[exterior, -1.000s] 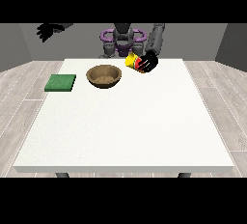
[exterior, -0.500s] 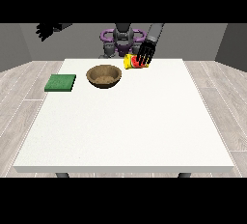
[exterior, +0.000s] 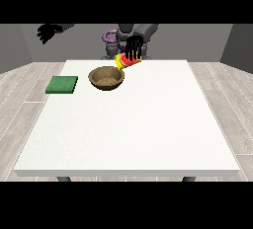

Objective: Pick the cup and pour the ball into the bowl, then pick the bowl and place it on the pad

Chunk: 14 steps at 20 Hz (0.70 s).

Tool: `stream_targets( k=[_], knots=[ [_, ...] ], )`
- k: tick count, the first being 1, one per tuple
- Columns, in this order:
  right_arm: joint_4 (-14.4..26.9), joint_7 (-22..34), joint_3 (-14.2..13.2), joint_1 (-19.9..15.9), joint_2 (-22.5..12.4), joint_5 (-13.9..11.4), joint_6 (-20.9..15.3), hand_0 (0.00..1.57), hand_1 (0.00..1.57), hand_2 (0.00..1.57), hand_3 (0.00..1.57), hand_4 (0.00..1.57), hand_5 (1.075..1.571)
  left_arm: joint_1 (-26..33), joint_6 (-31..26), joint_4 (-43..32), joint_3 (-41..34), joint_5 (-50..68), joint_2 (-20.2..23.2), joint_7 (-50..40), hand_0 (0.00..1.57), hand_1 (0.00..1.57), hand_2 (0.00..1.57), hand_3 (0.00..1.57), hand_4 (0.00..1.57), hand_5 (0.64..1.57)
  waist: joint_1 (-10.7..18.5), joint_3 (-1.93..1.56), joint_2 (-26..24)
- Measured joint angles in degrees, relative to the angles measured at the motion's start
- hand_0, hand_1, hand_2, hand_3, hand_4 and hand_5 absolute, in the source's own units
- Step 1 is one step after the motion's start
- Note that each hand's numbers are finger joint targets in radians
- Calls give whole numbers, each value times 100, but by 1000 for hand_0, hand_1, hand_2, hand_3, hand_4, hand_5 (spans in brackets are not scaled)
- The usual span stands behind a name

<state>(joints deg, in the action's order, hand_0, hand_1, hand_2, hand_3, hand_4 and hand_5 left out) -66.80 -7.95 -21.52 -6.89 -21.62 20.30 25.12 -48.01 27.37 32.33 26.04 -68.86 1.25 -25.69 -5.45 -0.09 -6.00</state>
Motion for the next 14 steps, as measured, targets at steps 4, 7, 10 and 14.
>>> stream_targets(
  k=[4, 7, 10, 14],
  knots=[
    [146, 73, 75, -196, 5, -36, 4, 0, 0, 0, 0, 669, 1561, -102, -640, 289, 548, -305, -77, -700, 415, 415, 1508, 1286, 702, 1565, -125, 4, -51],
    [179, 68, 154, -297, 90, -97, -61, 0, 0, 0, 0, 667, 1560, -130, -1121, 512, 889, -466, -102, -904, 0, 0, 1051, 1375, 745, 1569, -166, 6, -43],
    [238, 86, 263, -419, 148, -162, -57, 0, 0, 0, 0, 691, 1563, -273, -1770, 792, 1233, -508, -113, -1060, 0, 0, 1201, 1497, 895, 1570, -280, 5, -51],
    [295, 100, 272, -518, 155, -188, -114, 0, 0, 0, 0, 701, 1570, -382, -2330, 1190, 1375, -572, -122, -1083, 0, 0, 1149, 1442, 897, 1571, -233, 7, 29]
  ],
)
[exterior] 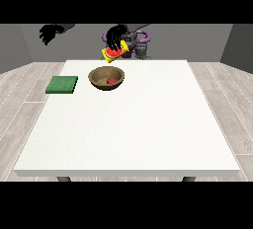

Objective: Pick the cup and pour the ball into the bowl, then pick the bowl and place it on the pad

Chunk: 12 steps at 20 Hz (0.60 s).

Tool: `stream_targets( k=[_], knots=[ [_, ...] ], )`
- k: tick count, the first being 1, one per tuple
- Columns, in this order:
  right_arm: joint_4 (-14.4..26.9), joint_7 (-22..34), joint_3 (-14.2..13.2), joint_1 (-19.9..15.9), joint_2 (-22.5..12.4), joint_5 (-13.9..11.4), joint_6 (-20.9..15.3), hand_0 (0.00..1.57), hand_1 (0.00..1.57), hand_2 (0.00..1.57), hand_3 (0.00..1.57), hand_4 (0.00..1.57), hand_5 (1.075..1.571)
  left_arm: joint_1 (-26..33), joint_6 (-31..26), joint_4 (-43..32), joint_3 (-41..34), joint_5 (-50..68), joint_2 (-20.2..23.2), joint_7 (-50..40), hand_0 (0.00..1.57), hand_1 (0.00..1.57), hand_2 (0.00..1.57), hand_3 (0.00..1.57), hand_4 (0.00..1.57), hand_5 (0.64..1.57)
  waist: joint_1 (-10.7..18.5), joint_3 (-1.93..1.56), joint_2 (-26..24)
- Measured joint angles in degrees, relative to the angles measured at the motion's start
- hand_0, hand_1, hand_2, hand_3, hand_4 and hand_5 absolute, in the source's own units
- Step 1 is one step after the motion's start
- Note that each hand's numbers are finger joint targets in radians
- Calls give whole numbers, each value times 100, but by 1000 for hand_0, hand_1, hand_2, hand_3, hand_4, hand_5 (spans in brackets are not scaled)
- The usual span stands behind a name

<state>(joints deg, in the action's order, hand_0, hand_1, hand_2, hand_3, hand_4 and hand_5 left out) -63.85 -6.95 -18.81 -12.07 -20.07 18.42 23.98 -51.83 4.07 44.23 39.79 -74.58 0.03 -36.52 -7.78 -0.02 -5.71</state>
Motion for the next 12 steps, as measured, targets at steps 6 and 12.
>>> stream_targets(
  k=[6, 12],
  knots=[
    [-48, 37, -14, 153, 158, -88, -332, 0, 0, 0, 0, 701, 1570, 649, 838, 595, -547, 488, 237, 371, 847, 847, 1571, 1315, 1228, 1567, 421, 8, -2],
    [-90, 5, -9, 92, 363, -75, -533, 0, 0, 0, 0, 703, 1570, 1244, 2126, 1554, -1627, 2082, 153, 1201, 0, 0, 0, 0, 904, 1570, 771, 53, 560]
  ],
)
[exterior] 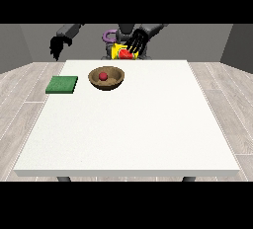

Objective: Pick the cup and pour the ball into the bowl, then pick the bowl and place it on the pad

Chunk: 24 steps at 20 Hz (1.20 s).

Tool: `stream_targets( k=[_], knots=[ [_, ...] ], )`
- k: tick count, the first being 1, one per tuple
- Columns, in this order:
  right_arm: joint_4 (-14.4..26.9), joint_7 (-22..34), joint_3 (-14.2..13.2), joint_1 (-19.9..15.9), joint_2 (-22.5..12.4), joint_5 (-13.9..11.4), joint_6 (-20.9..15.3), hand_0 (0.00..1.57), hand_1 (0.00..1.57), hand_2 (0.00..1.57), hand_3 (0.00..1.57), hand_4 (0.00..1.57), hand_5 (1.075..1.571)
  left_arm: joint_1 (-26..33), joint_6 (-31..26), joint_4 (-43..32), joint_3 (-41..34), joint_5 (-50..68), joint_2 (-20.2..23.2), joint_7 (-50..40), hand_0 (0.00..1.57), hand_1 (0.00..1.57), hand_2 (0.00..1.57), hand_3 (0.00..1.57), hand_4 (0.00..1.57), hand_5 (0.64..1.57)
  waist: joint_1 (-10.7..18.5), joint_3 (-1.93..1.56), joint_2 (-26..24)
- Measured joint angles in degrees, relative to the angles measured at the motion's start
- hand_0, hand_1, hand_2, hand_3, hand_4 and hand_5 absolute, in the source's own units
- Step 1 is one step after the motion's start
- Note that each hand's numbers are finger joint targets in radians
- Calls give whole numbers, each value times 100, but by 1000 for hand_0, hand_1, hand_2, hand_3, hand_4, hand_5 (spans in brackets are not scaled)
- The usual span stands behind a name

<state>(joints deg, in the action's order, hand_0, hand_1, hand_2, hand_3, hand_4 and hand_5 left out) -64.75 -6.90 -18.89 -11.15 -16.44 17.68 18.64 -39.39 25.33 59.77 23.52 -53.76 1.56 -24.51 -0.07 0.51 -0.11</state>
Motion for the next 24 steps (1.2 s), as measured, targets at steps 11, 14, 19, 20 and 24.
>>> stream_targets(
  k=[11, 14, 19, 20, 24],
  knots=[
    [-54, -129, -72, -108, 393, -85, -671, 0, 0, 0, 0, 0, 1570, 83, -1105, 2044, -2164, 4517, 280, 1220, 0, 0, 0, 0, 235, 1490, 837, 8, 685],
    [-96, -219, -125, -119, 503, -90, -873, 0, 0, 0, 0, 0, 1570, 5, -2010, 2125, -2845, 5520, 817, 1375, 0, 0, 0, 0, 330, 1497, 1074, -13, 860],
    [-187, -323, 7, -313, 855, -176, -1247, 0, 0, 0, 0, 0, 1568, -173, -3191, 1749, -3856, 6665, 1791, 1517, 0, 0, 0, 0, 312, 1508, 1124, -36, 1106],
    [-104, -345, -1, -379, 864, -173, -1275, 0, 0, 0, 0, 0, 1568, -155, -3373, 1699, -3987, 6816, 1936, 1540, 0, 0, 0, 0, 324, 1512, 1140, -38, 1136],
    [322, -621, 75, -522, 963, -258, -1291, 0, 0, 0, 0, 0, 1568, -130, -3880, 1421, -4472, 7293, 2495, 1505, 0, 0, 0, 0, 281, 1510, 1023, -48, 1223]
  ],
)
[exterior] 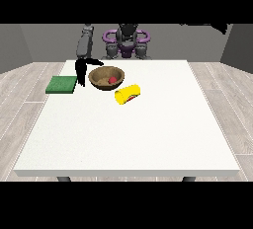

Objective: Pick the cup and pour the ball into the bowl, then pick the bowl and place it on the pad

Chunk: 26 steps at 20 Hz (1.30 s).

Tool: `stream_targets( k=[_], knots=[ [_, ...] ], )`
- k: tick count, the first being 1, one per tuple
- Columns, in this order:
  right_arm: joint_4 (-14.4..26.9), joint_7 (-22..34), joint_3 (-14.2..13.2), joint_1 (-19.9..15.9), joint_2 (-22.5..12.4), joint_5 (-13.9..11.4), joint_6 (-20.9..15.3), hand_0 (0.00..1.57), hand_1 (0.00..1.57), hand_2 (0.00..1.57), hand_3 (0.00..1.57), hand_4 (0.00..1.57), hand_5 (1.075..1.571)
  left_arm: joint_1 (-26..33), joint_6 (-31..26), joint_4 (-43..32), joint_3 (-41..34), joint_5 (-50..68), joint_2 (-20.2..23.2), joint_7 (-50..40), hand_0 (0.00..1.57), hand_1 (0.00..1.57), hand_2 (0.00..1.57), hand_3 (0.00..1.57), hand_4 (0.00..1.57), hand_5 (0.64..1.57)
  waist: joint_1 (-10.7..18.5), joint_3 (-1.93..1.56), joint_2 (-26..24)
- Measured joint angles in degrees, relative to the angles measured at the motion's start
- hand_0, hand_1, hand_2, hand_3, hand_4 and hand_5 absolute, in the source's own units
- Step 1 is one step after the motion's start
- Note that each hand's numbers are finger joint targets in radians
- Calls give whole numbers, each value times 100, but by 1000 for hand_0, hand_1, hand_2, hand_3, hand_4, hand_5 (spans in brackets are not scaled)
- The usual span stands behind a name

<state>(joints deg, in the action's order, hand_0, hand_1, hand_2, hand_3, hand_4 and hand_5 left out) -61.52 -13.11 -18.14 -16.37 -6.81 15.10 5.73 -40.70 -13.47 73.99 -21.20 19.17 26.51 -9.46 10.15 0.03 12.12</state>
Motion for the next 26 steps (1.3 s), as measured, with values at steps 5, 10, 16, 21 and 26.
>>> stream_targets(
  k=[5, 10, 16, 21, 26],
  knots=[
    [778, -496, 20, -329, 16, -92, 50, 0, 0, 0, 0, 0, 1569, 45, -311, -154, -335, 357, 434, -48, 0, 0, 0, 0, 243, 1502, -104, -5, 122],
    [1356, -984, 27, -599, 19, -187, 7, 0, 0, 0, 0, 0, 1571, 97, -471, -223, -547, 599, 753, -89, 0, 0, 0, 0, 221, 1491, -175, 33, 156],
    [1537, -1124, 9, -786, 212, -90, -103, 1222, 1222, 992, 0, 426, 1512, 177, -679, -378, -744, 783, 1011, 0, 0, 0, 0, 0, 238, 1509, -182, 96, 170],
    [1426, -1308, -24, -579, 148, -296, -603, 1571, 1571, 1571, 1571, 1103, 1463, 109, -797, -345, -809, 925, 1133, -22, 0, 0, 0, 0, 493, 1558, -30, 205, 259],
    [1311, -1159, -93, -492, -44, -374, -905, 1571, 1571, 1571, 1571, 1071, 1494, 91, -889, -382, -879, 1020, 1216, 10, 0, 0, 0, 0, 671, 1570, 35, 218, 339]
  ],
)
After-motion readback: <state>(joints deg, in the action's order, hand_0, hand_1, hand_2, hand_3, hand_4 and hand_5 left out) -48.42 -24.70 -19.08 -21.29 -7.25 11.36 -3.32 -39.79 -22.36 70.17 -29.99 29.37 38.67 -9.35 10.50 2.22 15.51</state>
